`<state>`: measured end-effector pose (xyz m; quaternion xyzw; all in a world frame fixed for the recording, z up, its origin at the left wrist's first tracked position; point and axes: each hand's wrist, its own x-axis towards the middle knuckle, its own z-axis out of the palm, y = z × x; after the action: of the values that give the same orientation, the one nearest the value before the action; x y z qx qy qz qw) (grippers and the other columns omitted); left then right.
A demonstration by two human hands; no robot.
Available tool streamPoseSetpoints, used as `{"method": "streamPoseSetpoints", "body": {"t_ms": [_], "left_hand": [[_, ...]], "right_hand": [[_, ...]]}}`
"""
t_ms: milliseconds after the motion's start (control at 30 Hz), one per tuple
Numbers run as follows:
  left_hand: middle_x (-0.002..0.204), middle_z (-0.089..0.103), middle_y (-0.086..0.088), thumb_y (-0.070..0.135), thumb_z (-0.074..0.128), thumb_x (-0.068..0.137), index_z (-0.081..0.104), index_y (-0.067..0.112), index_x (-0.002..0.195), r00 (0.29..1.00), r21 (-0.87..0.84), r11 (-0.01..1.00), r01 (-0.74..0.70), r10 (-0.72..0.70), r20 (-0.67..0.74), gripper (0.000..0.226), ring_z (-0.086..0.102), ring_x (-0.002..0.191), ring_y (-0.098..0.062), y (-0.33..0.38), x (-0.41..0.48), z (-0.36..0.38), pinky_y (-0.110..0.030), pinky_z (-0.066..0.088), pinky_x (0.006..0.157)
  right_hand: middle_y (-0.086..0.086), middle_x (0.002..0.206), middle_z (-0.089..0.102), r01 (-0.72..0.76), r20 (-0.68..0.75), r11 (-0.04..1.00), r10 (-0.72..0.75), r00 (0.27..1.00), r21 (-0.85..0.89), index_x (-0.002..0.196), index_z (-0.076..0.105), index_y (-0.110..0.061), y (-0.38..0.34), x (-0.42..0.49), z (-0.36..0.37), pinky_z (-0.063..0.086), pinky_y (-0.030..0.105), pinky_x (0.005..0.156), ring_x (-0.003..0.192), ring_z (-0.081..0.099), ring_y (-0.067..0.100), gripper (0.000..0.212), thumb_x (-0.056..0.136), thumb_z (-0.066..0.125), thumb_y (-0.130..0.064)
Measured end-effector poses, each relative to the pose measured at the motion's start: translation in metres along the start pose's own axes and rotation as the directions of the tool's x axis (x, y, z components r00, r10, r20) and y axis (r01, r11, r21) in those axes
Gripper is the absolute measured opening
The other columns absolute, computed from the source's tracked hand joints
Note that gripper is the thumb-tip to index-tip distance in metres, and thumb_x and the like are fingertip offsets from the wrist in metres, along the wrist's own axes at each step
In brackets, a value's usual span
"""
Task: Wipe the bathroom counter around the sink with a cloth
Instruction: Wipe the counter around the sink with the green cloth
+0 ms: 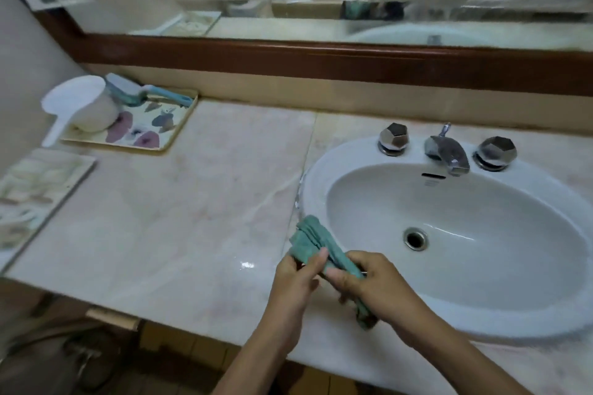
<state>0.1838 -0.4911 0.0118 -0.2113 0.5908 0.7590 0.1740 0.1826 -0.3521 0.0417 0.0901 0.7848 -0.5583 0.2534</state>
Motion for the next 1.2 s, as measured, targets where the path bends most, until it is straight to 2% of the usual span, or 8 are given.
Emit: {"method": "streamPoseSetpoints", "body": {"t_ms": [200,267,367,467,533,633,800,1200], "left_hand": [[0.116,0.067,-0.024,-0.005,0.067,0.075,0.059,0.000,0.119,0.996,-0.270,0.961,0.053,-0.033,0.077,0.045,0.065,0.105,-0.035,0.014,0.035,-0.116,-0.039,0.055,0.090],[0.115,0.069,-0.016,-0.005,0.067,0.078,0.059,0.011,0.118,0.999,-0.087,0.996,-0.022,0.024,0.021,0.044,0.066,0.100,-0.024,0.020,0.047,-0.154,-0.023,0.054,0.078],[0.122,0.065,-0.002,0.002,0.063,0.085,0.059,0.031,0.108,0.970,0.265,0.944,-0.195,0.226,-0.091,0.038,0.060,0.104,-0.015,0.029,0.061,-0.209,-0.013,0.047,0.079],[0.137,0.051,0.000,0.014,0.067,0.080,0.061,0.032,0.112,0.809,0.877,0.375,-0.301,0.588,0.026,0.037,0.037,0.127,-0.025,0.035,0.083,-0.256,-0.035,0.039,0.097],[0.146,0.042,-0.008,0.018,0.075,0.070,0.064,0.024,0.114,0.788,0.952,0.072,-0.296,0.583,0.200,0.046,0.030,0.128,-0.034,0.036,0.104,-0.274,-0.053,0.042,0.091],[0.149,0.040,-0.008,0.028,0.065,0.075,0.065,0.022,0.116,0.824,0.965,0.039,-0.258,0.530,0.199,0.042,0.032,0.127,-0.034,0.051,0.136,-0.293,-0.056,0.042,0.089],[0.157,0.025,-0.005,0.046,0.042,0.085,0.051,0.025,0.135,0.844,0.995,0.054,-0.080,0.535,0.039,0.056,0.023,0.138,-0.037,0.078,0.188,-0.330,-0.056,0.030,0.101],[0.158,0.024,0.000,0.052,0.038,0.083,0.042,0.028,0.139,0.858,0.998,0.051,-0.027,0.513,-0.003,0.061,0.017,0.144,-0.029,0.078,0.201,-0.332,-0.052,0.026,0.105]], "right_hand": [[0.027,0.096,0.071,-0.220,0.110,0.770,0.193,0.975,0.599,0.097,0.069,0.009,-0.030,0.033,0.079,0.055,0.035,0.071,0.081,0.069,0.033,0.028,0.093,0.051,-0.012],[0.021,0.093,0.073,-0.161,-0.063,0.823,0.232,0.971,0.544,0.103,0.068,0.006,-0.036,0.053,0.100,0.053,0.038,0.076,0.083,0.069,0.032,0.026,0.095,0.050,-0.011],[-0.002,0.102,0.070,-0.002,-0.436,0.998,0.032,0.899,0.070,0.127,0.062,-0.017,-0.053,0.083,0.115,0.046,0.026,0.076,0.091,0.065,0.020,0.032,0.099,0.048,-0.012],[0.006,0.134,0.053,0.034,-0.474,0.899,-0.262,0.841,-0.437,0.144,0.041,-0.019,-0.048,0.115,0.137,0.041,0.028,0.092,0.118,0.052,0.025,0.049,0.096,0.048,-0.010],[0.007,0.154,0.029,0.004,-0.242,0.686,-0.262,0.934,-0.727,0.147,0.032,-0.016,-0.034,0.131,0.159,0.030,0.036,0.109,0.140,0.028,0.031,0.054,0.096,0.032,-0.035],[0.000,0.162,0.006,-0.022,-0.153,0.557,-0.190,0.970,-0.830,0.152,0.017,-0.023,-0.022,0.140,0.181,0.005,0.039,0.119,0.148,-0.005,0.027,0.097,0.076,-0.010,-0.077],[-0.010,0.158,-0.021,-0.006,-0.177,0.518,-0.281,0.943,-0.855,0.150,-0.006,-0.040,-0.009,0.168,0.191,-0.003,0.043,0.117,0.143,-0.027,0.018,0.063,0.092,0.005,-0.060],[-0.004,0.162,0.000,-0.249,-0.455,0.621,-0.197,0.868,-0.743,0.152,0.008,-0.038,-0.088,0.351,0.128,-0.002,0.050,0.118,0.148,-0.001,0.031,0.052,0.100,0.014,-0.044]]}}
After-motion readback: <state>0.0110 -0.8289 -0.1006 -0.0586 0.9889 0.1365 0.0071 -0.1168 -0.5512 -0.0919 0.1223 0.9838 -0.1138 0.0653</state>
